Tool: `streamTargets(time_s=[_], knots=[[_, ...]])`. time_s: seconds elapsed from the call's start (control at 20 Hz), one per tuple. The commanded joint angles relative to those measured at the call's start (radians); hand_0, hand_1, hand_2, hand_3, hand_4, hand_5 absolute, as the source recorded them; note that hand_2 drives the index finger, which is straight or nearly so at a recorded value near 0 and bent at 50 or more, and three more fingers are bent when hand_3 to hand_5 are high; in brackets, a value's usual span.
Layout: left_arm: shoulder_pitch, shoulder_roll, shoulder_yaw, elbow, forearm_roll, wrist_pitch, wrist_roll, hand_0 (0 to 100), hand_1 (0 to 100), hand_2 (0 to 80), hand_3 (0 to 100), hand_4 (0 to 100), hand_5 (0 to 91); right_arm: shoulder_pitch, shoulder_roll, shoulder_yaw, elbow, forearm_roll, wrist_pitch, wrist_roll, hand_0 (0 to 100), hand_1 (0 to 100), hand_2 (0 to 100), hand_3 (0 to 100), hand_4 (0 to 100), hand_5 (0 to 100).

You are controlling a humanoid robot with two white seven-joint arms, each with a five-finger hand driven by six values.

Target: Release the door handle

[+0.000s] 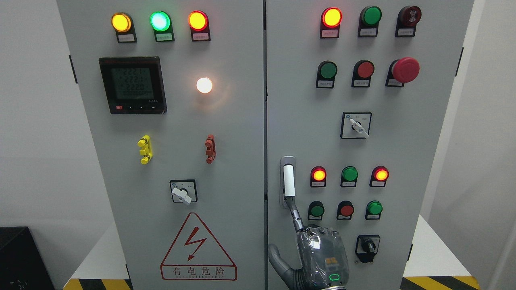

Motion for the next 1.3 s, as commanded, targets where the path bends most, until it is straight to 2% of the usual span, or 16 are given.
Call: streamTargets(time_s=[0.0,0.7,1.25], knots=[[0.000,0.000,-0.021,-0.020,0.000,0.000,0.000,0,0,2.2,10,1,0.0,0.003,-0.001,0.002,-0.004,-0.001,-0.001,0.001,36,25,0,94,87,93],[0.000,0.000,-0.021,-0.020,0.000,0.000,0.000,0,0,2.2,9,1,0.0,0.009,-0.006,0.002,-0.006,-0.004,-0.004,-0.001,36,25,0,94,87,93],[0.000,0.000,-0.021,-0.020,0.000,0.000,0.000,0,0,2.3,10,1,0.0,0.021,-0.008,0.011,-0.067,-0.007,-0.007,-0.001,36,25,0,94,87,93]])
